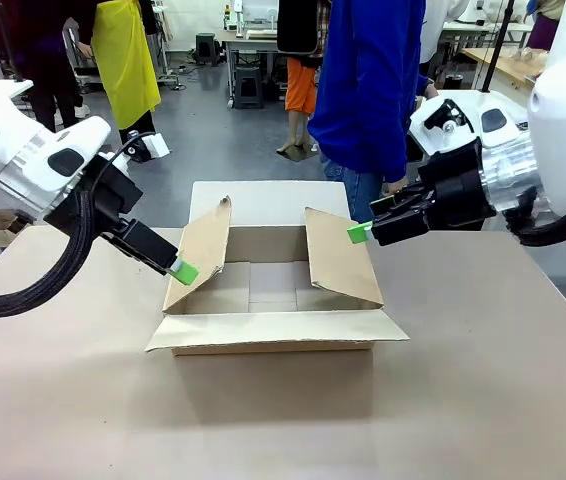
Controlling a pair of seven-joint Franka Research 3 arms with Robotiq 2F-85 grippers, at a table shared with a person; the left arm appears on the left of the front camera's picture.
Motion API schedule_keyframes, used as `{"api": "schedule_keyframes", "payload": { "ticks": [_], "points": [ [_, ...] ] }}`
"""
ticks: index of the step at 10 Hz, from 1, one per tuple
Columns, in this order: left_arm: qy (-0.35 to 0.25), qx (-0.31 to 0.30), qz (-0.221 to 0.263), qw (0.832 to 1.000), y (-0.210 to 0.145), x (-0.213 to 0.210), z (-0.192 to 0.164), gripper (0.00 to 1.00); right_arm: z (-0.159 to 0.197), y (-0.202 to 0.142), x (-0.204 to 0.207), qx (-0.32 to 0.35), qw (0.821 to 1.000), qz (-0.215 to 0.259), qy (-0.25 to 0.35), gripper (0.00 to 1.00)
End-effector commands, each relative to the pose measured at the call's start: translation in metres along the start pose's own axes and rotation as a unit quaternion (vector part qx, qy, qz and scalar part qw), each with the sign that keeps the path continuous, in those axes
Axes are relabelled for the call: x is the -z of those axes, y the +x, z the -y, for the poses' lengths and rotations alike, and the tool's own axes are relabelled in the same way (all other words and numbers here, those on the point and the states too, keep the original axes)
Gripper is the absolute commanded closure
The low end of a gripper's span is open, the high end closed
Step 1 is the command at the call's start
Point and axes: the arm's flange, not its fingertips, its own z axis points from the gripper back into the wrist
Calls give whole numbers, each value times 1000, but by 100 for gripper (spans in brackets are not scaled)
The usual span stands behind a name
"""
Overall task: Pack the gift set into the box.
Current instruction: Place both hands on the side flaps of the Package Box and spread them outward.
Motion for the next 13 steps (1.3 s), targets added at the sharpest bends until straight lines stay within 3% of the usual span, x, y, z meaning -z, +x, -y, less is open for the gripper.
{"api": "schedule_keyframes", "payload": {
  "ticks": [1, 3, 5, 8, 13],
  "points": [
    [0, -3, -4, 1000, -1, 2, -2, 0, -13, 15, -8, -3, 1000, -13, -25, 0],
    [94, 2, -60, 994, 36, 18, 27, 0, -13, 15, -8, -3, 1000, -13, -25, 0],
    [123, 2, -109, 986, 83, 40, 40, 0, -13, 15, -8, -3, 1000, -13, -25, 0],
    [174, -54, -174, 968, 124, 82, 46, 0, -13, 15, -8, -3, 1000, -13, -25, 0],
    [311, -142, -176, 923, 140, 114, 20, 0, -13, 15, -8, -3, 1000, -13, -25, 0]
  ]
}}
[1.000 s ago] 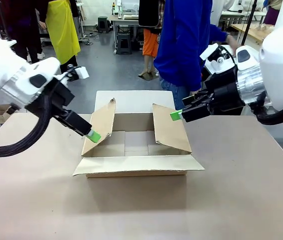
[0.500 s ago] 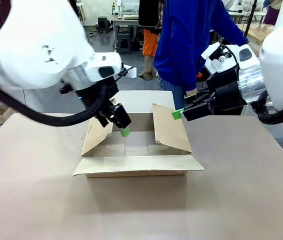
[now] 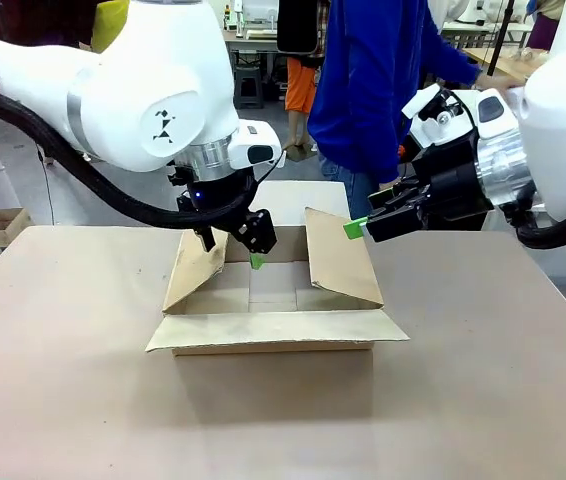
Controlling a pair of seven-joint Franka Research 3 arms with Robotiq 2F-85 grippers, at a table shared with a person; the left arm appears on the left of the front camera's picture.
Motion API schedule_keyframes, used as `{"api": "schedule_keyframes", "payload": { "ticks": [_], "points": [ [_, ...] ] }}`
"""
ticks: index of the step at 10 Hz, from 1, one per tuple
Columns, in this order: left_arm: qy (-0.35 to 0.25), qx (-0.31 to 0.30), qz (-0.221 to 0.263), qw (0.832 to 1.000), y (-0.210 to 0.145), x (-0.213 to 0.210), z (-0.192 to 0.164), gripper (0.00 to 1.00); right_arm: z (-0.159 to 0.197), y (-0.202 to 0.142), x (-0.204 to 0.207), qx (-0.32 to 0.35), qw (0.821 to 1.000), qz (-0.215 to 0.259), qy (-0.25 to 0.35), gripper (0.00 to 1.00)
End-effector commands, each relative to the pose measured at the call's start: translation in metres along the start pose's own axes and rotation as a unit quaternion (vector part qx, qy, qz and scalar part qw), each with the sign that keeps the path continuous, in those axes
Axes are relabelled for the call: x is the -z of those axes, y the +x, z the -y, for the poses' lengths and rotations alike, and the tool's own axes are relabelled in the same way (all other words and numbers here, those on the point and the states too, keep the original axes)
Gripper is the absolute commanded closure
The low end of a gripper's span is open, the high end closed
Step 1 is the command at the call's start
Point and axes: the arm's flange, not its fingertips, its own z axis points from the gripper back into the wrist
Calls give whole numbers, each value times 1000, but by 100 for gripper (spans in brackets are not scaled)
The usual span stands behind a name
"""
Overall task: Pack the gift set into the box.
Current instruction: Place both hands on the side flaps of the Package Box and spread them outward.
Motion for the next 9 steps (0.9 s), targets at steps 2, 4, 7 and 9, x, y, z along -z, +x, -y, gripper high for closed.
{"api": "schedule_keyframes", "payload": {
  "ticks": [2, 4, 7, 9],
  "points": [
    [61, -65, -47, 995, 14, 6, 3, 0, -2, 6, -5, 8, 1000, -6, -2, 0],
    [69, -131, -33, 988, 19, 8, 0, 0, -2, 6, -5, 8, 1000, -6, -2, 0],
    [99, -200, -27, 974, 24, 14, -5, 0, -2, 6, -5, 8, 1000, -6, -2, 0],
    [130, -234, -26, 963, 23, 13, -11, 0, -2, 6, -5, 8, 1000, -6, -2, 0]
  ]
}}
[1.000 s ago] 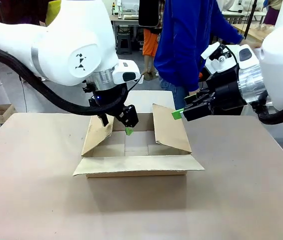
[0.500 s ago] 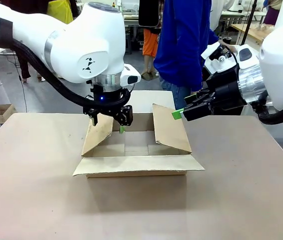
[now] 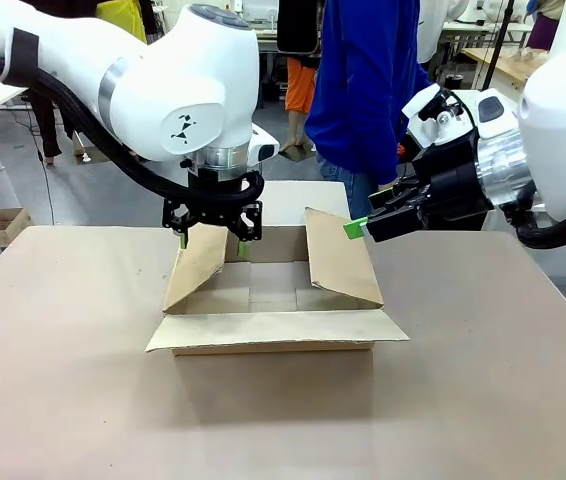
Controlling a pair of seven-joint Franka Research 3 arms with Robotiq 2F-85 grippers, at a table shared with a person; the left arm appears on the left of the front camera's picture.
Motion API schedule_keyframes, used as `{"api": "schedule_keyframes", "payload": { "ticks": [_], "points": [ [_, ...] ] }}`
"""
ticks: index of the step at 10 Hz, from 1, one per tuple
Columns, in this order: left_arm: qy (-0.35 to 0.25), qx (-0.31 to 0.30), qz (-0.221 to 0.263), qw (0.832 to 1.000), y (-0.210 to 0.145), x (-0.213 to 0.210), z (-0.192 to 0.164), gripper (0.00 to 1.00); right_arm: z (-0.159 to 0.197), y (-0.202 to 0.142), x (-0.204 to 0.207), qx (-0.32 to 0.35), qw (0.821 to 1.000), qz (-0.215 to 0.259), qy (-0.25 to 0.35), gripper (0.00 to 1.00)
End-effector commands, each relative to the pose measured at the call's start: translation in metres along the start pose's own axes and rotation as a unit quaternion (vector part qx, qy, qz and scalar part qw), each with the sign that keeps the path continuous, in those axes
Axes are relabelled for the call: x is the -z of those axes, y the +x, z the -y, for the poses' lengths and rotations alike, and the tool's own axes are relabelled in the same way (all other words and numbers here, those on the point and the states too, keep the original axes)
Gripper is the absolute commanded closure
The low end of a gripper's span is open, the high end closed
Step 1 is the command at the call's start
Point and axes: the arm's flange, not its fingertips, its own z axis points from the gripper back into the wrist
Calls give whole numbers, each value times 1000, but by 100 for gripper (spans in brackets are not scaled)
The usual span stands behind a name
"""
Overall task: Pack the gift set into the box.
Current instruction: Place both hands on the side flaps of the Package Box and spread them outward.
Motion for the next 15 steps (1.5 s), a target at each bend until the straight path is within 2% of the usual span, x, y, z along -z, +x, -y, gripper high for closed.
{"api": "schedule_keyframes", "payload": {
  "ticks": [1, 3, 5, 6, 9, 13, 14, 15],
  "points": [
    [36, -34, -2, 999, 4, -1, 1, 0, -2, 6, -5, 8, 1000, -6, -2, 0],
    [32, -34, -2, 999, 5, -1, 1, 0, -2, 6, -5, 8, 1000, -6, -2, 0],
    [60, -50, -5, 997, 5, -6, -13, 0, -2, 6, -5, 8, 1000, -6, -2, 0],
    [75, -48, 8, 996, 2, -14, -19, 0, -2, 6, -5, 8, 1000, -6, -2, 0],
    [89, -64, 11, 994, -4, -22, -46, 0, -2, 6, -5, 8, 1000, -6, -2, 0],
    [45, -113, 17, 992, -20, -25, -110, 0, -2, 6, -5, 8, 1000, -6, -2, 0],
    [27, -111, 13, 993, -21, -20, -126, 0, -2, 6, -5, 8, 1000, -6, -2, 0],
    [-15, -85, 4, 996, -23, -13, -142, 0, -2, 6, -5, 8, 1000, -6, -2, 0]
  ]
}}
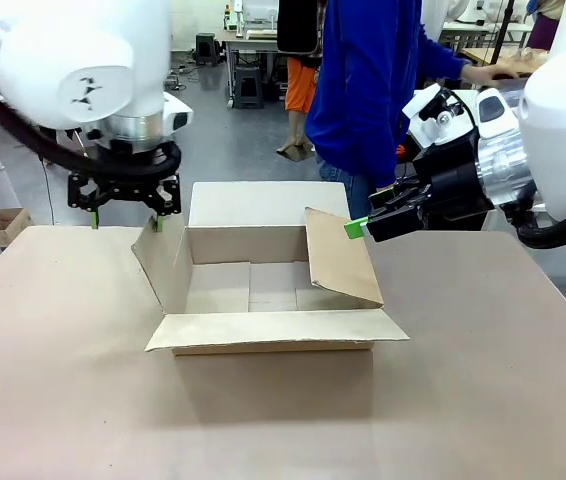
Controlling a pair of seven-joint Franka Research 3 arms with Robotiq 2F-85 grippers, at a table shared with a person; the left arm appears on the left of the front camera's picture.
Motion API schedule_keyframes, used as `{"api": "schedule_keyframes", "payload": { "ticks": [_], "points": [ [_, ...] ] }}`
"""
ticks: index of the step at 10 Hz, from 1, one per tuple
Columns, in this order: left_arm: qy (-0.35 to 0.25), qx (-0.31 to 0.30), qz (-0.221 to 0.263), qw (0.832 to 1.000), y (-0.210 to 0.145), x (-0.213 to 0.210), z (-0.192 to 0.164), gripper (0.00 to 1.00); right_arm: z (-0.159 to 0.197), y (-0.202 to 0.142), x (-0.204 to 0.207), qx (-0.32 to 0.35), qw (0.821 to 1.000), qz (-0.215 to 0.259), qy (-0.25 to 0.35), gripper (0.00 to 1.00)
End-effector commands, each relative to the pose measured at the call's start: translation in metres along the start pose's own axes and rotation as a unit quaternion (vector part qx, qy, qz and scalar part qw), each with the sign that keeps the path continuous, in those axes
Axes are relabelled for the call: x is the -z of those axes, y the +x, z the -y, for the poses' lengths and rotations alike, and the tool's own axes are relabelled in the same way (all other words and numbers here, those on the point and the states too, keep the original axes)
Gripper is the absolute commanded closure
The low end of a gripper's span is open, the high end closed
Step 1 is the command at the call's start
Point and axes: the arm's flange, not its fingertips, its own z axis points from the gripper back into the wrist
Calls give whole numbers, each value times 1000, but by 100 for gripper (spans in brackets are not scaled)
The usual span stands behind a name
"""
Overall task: Pack the gift set into the box.
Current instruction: Place both hands on the side flaps of the Package Box and spread them outward.
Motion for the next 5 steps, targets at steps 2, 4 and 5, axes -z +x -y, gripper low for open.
{"api": "schedule_keyframes", "payload": {
  "ticks": [2, 4, 5],
  "points": [
    [-123, 34, -25, 991, -4, 31, -55, 0, -3, 6, -5, 8, 1000, -6, -1, 0],
    [-212, 51, -45, 975, -1, 64, -85, 0, -3, 6, -5, 8, 1000, -6, -1, 0],
    [-248, 38, -56, 967, -2, 80, -102, 0, -3, 6, -5, 8, 1000, -6, -1, 0]
  ]
}}
